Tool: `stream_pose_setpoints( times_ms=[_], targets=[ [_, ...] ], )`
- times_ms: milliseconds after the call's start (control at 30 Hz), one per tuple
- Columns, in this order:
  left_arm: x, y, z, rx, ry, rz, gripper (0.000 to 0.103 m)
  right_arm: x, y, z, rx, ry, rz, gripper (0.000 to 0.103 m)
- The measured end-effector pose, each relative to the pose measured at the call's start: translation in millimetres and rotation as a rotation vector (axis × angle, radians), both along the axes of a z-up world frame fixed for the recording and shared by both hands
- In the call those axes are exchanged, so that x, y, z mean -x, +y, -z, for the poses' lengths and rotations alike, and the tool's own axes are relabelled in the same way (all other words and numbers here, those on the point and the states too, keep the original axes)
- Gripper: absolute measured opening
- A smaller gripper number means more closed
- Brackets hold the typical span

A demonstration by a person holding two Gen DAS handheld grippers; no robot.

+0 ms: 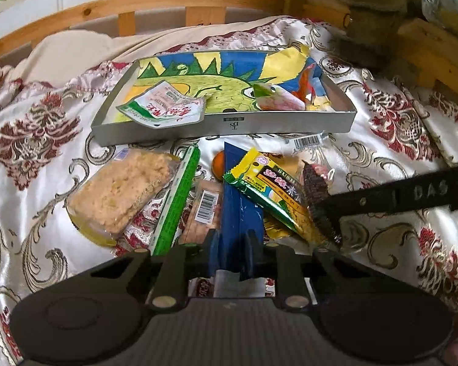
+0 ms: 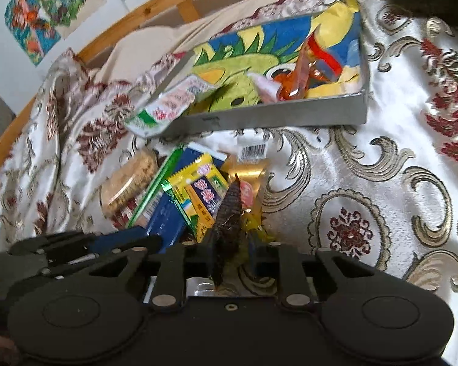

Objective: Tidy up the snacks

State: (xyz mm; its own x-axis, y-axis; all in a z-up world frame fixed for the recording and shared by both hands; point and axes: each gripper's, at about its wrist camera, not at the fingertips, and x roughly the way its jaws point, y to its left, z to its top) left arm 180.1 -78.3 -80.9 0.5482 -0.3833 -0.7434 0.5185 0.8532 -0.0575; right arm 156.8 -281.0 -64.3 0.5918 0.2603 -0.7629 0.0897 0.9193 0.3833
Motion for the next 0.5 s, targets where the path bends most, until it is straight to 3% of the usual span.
stream_pose_setpoints(
  times_ms=[100, 167, 233, 300, 400, 500],
  targets=[
    [3.3, -3.9, 0.1, -0.016, -0.014, 0.018, 0.027, -0.6, -4.6, 2.5, -0.012, 0.013, 0.011, 0.021],
    [4.0, -5.9, -0.2, -0.003, -0.006, 0.03, 0.04, -2.0, -5.9, 6.1, -0.024, 0.023, 0.017, 0.024],
    [7.5, -9.9, 0.5, 0.003, -0.009, 0.059, 0.066, -4.6, -6.8, 9.2, -0.039, 0.027, 0.024, 0.031],
    [14.1, -18.7, 4.0, -0.058, -0.049, 0.081, 0.075, -6.7, -9.3, 13.4, -0.067, 0.035, 0.042, 0.04],
    [19.4, -29.2, 9.6, -0.157, -0.112, 0.113, 0.071, -8.2, -11.5, 18.4, -0.085, 0.036, 0.055, 0.042],
    [19.9, -32.6, 10.4, -0.183, -0.135, 0.114, 0.065, -9.9, -9.6, 20.4, -0.068, 0.029, 0.051, 0.047]
  ],
)
